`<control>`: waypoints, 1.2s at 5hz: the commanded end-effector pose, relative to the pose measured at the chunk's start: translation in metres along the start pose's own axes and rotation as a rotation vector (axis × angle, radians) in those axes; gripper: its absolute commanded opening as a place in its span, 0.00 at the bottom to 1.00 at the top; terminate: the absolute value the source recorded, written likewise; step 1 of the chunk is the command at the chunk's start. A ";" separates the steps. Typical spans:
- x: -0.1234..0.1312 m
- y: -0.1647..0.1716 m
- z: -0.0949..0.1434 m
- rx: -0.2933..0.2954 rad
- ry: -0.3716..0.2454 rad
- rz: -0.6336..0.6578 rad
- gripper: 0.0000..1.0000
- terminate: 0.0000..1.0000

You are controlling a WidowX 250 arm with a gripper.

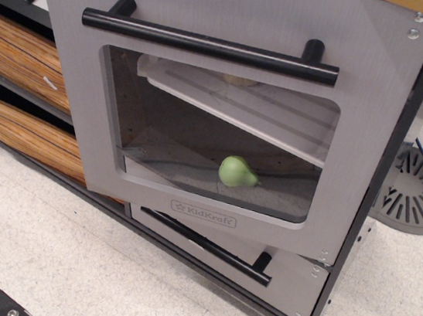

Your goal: Open oven

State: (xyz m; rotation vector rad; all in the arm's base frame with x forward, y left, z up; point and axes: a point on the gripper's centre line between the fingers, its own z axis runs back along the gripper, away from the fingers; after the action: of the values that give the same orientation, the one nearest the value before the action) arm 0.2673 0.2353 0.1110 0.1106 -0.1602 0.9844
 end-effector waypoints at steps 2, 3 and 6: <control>-0.014 -0.039 0.032 -0.078 -0.050 -0.039 1.00 0.00; -0.034 -0.052 0.033 -0.095 -0.057 -0.175 1.00 0.00; -0.103 -0.094 0.048 -0.207 -0.031 -0.318 1.00 0.00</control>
State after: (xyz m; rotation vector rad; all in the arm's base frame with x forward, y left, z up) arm 0.2913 0.0687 0.1153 -0.0380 -0.2100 0.6442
